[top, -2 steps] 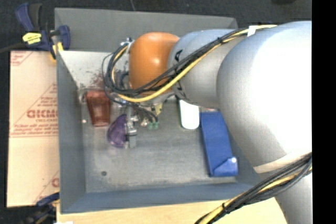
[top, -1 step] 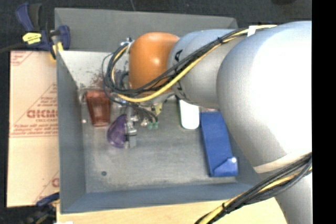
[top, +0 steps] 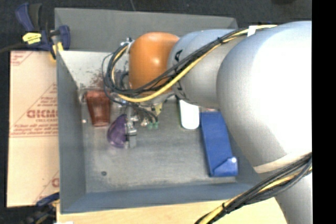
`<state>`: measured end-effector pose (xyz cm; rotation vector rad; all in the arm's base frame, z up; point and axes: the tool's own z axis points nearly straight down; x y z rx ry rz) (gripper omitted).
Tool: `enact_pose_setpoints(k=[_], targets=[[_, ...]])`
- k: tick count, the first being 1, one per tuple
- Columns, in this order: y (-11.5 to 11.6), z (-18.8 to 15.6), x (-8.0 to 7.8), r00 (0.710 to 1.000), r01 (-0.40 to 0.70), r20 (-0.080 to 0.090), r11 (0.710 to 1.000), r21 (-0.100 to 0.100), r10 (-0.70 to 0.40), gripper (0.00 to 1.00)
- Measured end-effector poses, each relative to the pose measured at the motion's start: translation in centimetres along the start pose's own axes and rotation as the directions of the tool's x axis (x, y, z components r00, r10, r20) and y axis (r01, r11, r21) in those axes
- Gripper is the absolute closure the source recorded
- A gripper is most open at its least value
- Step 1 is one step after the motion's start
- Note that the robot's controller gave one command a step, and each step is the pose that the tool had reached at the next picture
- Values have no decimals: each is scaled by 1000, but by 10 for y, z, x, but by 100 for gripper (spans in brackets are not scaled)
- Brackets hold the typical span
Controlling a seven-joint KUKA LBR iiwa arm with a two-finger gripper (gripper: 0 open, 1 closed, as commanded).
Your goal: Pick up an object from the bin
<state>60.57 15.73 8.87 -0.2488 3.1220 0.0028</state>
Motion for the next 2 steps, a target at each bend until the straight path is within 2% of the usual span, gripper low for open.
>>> enact_pose_setpoints(k=[2], targets=[[0, 0, 0, 1000, 1, 0, 1000, 0, -1, 100]])
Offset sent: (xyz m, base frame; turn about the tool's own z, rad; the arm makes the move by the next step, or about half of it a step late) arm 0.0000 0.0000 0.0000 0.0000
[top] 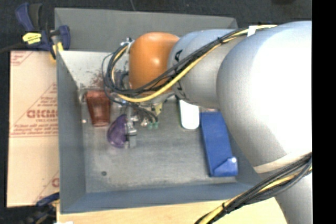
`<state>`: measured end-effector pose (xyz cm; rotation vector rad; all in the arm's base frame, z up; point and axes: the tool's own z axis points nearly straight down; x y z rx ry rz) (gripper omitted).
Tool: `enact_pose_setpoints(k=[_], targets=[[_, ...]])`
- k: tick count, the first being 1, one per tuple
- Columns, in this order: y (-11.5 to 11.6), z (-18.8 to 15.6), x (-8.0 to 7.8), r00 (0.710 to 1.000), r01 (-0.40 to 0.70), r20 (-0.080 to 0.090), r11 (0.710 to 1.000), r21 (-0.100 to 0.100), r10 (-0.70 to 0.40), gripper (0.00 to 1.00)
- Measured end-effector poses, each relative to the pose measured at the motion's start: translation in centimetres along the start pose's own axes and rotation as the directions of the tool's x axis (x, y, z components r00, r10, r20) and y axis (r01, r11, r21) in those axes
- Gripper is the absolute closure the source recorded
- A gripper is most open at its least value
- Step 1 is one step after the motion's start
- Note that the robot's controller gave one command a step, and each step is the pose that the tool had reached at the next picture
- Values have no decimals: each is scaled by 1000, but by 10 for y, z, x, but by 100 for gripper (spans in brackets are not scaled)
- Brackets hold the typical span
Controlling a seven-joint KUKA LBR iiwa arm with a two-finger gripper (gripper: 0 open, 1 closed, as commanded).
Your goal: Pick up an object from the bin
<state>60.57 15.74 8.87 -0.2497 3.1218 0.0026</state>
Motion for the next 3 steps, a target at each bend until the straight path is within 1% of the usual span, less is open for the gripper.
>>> enact_pose_setpoints(k=[1, 2, 3], targets=[[0, 0, 0, 1000, 0, 0, 1000, 0, 0, 100], [-26, -47, -5, 945, 327, 5, 945, 1, -327, 100], [-26, -48, -5, 945, 327, 5, 945, 0, -327, 100]])
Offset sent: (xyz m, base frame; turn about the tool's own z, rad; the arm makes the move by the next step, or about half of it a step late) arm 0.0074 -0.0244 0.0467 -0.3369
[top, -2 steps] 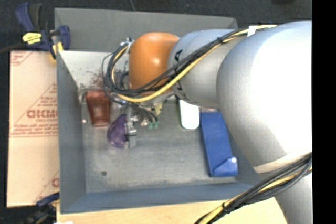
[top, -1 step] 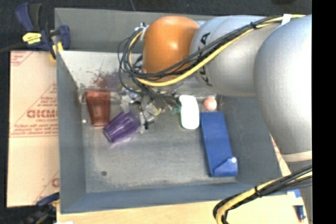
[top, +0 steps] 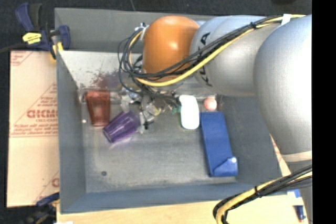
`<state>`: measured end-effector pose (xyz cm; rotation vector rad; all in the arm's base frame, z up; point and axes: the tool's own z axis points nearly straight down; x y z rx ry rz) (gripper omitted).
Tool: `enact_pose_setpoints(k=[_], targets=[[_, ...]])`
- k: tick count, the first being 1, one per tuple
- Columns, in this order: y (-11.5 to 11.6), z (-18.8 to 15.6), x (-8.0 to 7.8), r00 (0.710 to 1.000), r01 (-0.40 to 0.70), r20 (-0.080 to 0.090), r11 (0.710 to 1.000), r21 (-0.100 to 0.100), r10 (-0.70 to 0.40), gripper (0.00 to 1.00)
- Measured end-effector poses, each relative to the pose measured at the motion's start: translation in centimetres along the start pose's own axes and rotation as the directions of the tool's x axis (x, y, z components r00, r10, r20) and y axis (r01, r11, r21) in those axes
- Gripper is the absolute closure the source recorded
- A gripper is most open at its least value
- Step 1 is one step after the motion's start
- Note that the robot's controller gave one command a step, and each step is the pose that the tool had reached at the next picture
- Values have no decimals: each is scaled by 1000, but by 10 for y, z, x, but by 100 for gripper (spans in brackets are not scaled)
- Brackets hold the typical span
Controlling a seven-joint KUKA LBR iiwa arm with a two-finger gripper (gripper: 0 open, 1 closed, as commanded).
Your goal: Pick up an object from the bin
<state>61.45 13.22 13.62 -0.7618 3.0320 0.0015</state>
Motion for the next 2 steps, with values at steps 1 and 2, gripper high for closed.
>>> enact_pose_setpoints(k=[1, 2], targets=[[18, 21, 2, 986, -168, 6, 986, 0, 168, 100], [27, 27, -2, 997, -75, 9, 997, 0, 75, 100]])
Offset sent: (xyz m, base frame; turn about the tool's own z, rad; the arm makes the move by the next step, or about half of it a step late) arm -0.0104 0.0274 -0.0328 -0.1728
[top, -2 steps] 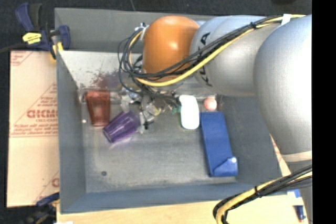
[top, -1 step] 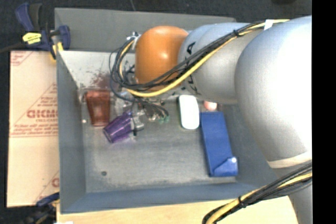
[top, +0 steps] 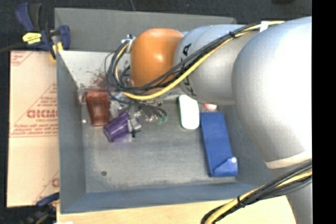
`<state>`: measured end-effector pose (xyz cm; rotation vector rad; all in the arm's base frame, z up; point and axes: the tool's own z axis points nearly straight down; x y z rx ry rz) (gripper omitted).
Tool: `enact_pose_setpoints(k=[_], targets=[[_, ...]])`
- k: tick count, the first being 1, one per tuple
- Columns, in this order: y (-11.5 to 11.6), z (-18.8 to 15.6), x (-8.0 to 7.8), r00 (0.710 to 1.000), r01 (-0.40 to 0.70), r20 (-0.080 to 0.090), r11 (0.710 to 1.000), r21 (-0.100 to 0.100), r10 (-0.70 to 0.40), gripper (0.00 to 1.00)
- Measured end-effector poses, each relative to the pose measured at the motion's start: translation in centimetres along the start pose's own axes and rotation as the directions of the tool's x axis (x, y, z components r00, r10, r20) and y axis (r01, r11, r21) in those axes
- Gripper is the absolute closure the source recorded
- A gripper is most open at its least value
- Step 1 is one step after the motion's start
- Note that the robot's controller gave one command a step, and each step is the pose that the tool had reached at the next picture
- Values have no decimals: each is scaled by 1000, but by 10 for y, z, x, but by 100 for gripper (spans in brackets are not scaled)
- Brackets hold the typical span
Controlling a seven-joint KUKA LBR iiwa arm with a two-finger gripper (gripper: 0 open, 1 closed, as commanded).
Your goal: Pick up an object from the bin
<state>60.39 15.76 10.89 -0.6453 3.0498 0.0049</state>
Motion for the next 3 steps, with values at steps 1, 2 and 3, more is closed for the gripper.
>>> enact_pose_setpoints(k=[1, 2, 3], targets=[[20, 32, -4, 999, 43, 10, 999, -2, -43, 100], [20, 32, -3, 999, 43, 10, 999, -2, -43, 100], [7, 30, -10, 996, 83, 18, 997, -1, -83, 100]])
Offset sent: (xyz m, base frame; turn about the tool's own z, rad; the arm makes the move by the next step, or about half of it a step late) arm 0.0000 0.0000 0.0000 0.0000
